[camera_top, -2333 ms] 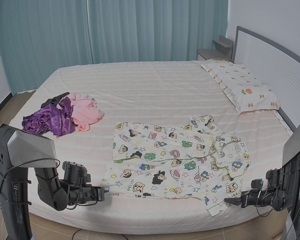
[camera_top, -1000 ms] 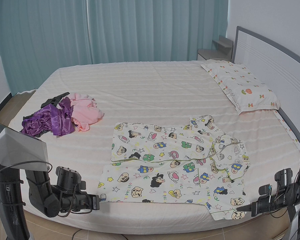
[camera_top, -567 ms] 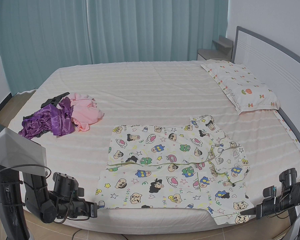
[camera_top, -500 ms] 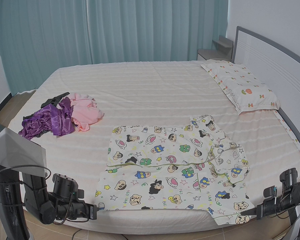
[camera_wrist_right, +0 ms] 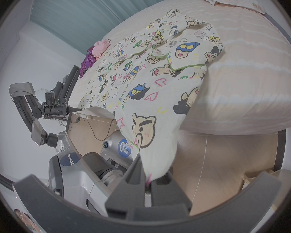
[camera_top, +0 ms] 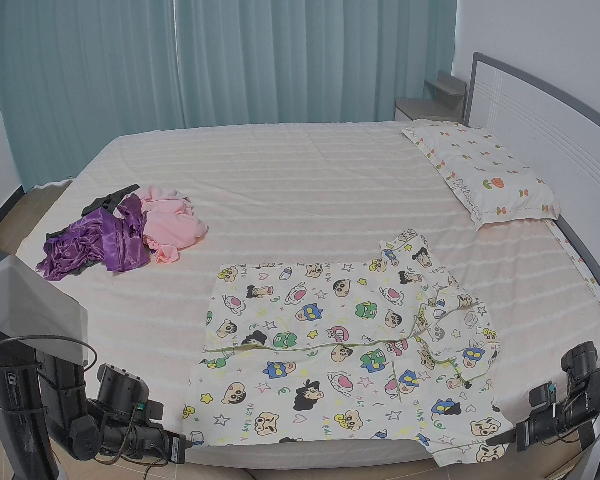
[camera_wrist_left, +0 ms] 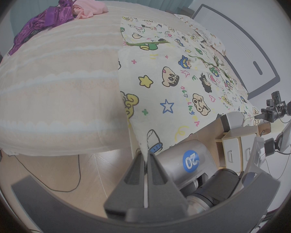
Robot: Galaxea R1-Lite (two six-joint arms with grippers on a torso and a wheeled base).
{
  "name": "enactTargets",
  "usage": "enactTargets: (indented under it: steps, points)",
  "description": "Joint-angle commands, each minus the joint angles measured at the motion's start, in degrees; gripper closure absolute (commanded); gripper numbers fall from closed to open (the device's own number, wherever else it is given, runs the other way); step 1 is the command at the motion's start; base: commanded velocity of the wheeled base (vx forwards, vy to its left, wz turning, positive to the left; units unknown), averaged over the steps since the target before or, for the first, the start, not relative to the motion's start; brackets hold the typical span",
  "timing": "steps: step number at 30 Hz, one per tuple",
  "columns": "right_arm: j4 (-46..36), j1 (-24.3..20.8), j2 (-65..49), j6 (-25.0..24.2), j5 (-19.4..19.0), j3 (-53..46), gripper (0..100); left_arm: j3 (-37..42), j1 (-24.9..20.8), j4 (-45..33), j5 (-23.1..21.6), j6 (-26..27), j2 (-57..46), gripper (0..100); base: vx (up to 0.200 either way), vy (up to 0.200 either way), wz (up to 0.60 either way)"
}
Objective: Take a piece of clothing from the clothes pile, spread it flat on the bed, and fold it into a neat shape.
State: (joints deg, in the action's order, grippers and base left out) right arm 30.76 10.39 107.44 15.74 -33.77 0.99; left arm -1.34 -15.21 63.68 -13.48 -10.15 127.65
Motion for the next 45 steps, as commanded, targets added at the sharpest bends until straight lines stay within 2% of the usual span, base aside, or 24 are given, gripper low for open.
enactTargets:
  steps: [1, 11, 14, 17, 20, 24, 25, 28, 32, 37, 38, 40, 45]
  points:
    - [-1.23, -0.45, -1.35, 0.08, 0.11, -0.99, 100, 1.25, -0.08, -0.93, -0.32, 0.05, -0.29, 100, 0.000, 0.000, 0.00]
    - [-4.74, -1.77, -3.37, 0.35, 0.19, -0.99, 100, -0.07, 0.01, -10.95, -3.92, -0.57, -8.91, 100, 0.000, 0.000, 0.00]
    - [-4.92, -2.04, -4.25, 0.43, 0.19, -0.99, 100, -2.00, 0.27, -13.06, -3.92, -3.56, -10.05, 100, 0.000, 0.000, 0.00]
    - [-5.27, -2.12, -4.60, 0.43, 0.19, -0.99, 100, -6.74, 0.10, -20.18, -3.83, -9.53, -10.31, 100, 0.000, 0.000, 0.00]
    - [-5.27, -2.12, -4.60, 0.43, 0.19, -0.99, 100, -11.14, -0.08, -29.32, -3.83, -11.82, -14.01, 100, 0.000, 0.000, 0.00]
    - [-5.18, -2.12, -4.96, 0.43, 0.19, -0.99, 100, -16.33, -0.08, -37.14, -3.92, -12.78, -17.17, 100, 0.000, 0.000, 0.00]
    - [-5.18, -2.12, -5.39, 0.52, 0.19, -0.99, 100, -18.96, 0.01, -39.60, -3.92, -14.54, -17.61, 100, 0.000, 0.000, 0.00]
    - [-4.74, -2.12, -6.54, 0.52, 0.11, -0.99, 100, -21.16, -0.08, -41.10, -3.92, -17.44, -17.70, 100, 0.000, 0.000, 0.00]
    - [-4.39, -2.04, -8.12, 0.70, -0.25, -0.99, 100, -21.95, -0.17, -41.36, -4.01, -18.06, -17.78, 100, 0.000, 0.000, 0.00]
    - [-3.25, -1.42, -8.82, -0.36, -3.41, -0.72, 100, -25.47, -0.17, -44.00, -3.39, -22.54, -17.17, 100, 0.000, 0.000, 0.00]
    - [-2.98, -1.33, -9.00, -1.15, -4.99, -0.11, 100, -27.58, -0.17, -46.63, -3.39, -24.74, -17.43, 100, 0.000, 0.000, 0.00]
    - [-2.46, -1.42, -9.61, -1.32, -5.96, 0.77, 100, -29.16, -0.17, -49.01, -3.39, -25.44, -17.61, 100, 0.000, 0.000, 0.00]
    - [-2.19, -0.45, -11.55, -1.68, -8.51, 4.02, 100, -30.91, 0.54, -49.45, -3.39, -25.88, -18.58, 100, 0.000, 0.000, 0.00]
